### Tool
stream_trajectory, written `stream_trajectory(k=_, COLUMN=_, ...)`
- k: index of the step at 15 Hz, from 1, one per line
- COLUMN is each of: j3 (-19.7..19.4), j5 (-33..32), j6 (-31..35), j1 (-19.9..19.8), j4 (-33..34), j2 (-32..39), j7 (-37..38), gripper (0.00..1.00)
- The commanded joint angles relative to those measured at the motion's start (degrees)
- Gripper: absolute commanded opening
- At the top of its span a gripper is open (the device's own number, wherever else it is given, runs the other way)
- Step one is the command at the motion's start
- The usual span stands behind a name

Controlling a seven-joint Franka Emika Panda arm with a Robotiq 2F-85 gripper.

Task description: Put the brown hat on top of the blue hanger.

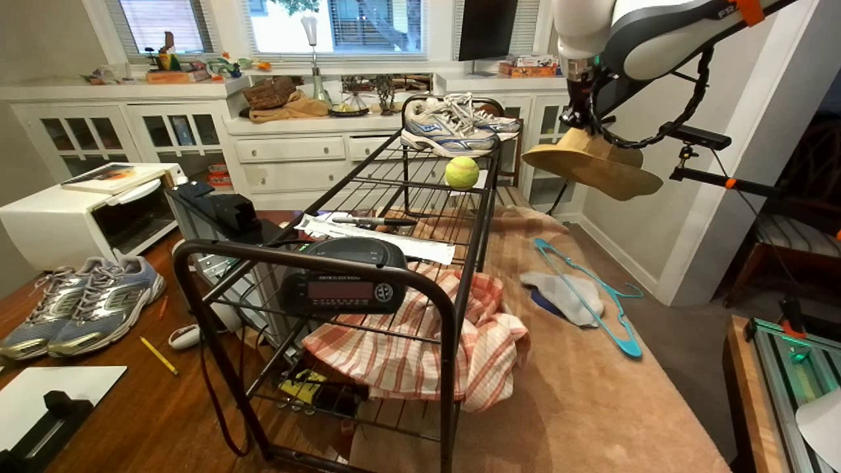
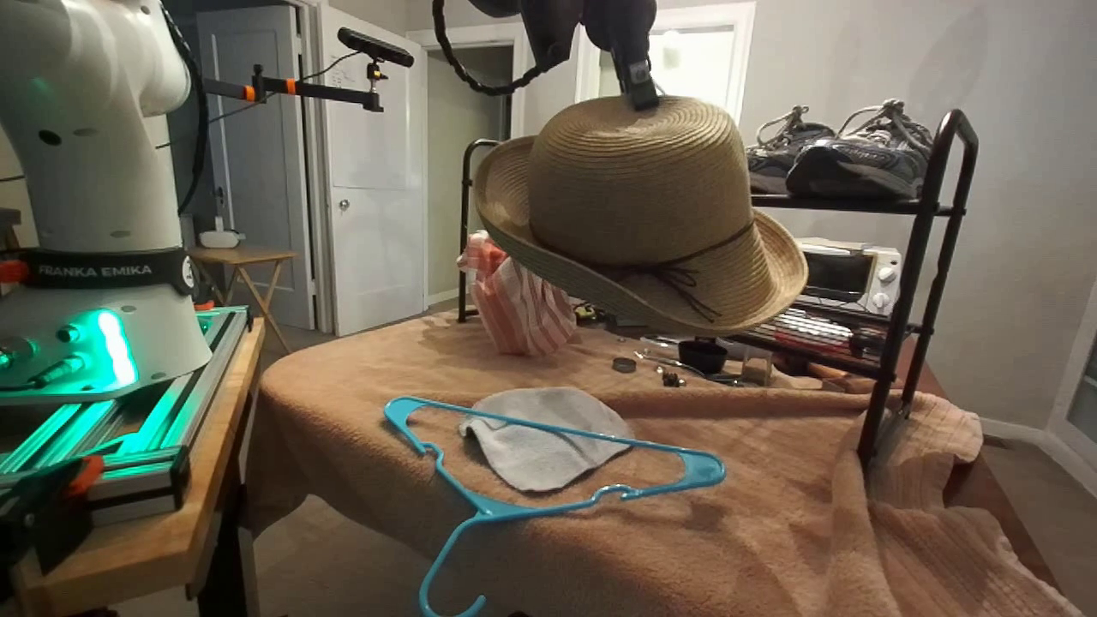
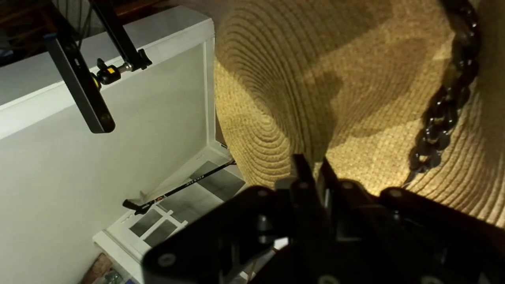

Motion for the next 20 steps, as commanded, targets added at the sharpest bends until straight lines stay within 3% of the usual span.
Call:
stream_trajectory(k=1, j3=-0.17, j5=0.42, j6=3.51, j1=0.43, j4=-1.2, j2=3.59, j7=1.22, gripper=0.02)
stream_trajectory(k=7, j3=-2.35, j5=1.52, j6=9.89, j1=-0.56, j4=-3.06, j2=10.66, j7=1.44, gripper=0.02)
stream_trajectory(k=12, j3=-4.21, j5=3.54, j6=11.29, j1=-1.42, j4=-3.68, j2=14.7, j7=-0.67, gripper=0.02)
stream_trajectory(k=20, j3=-5.1, j5=16.39, j6=15.19, j1=-2.32, j4=-7.38, j2=16.76, j7=-15.66, gripper=0.02)
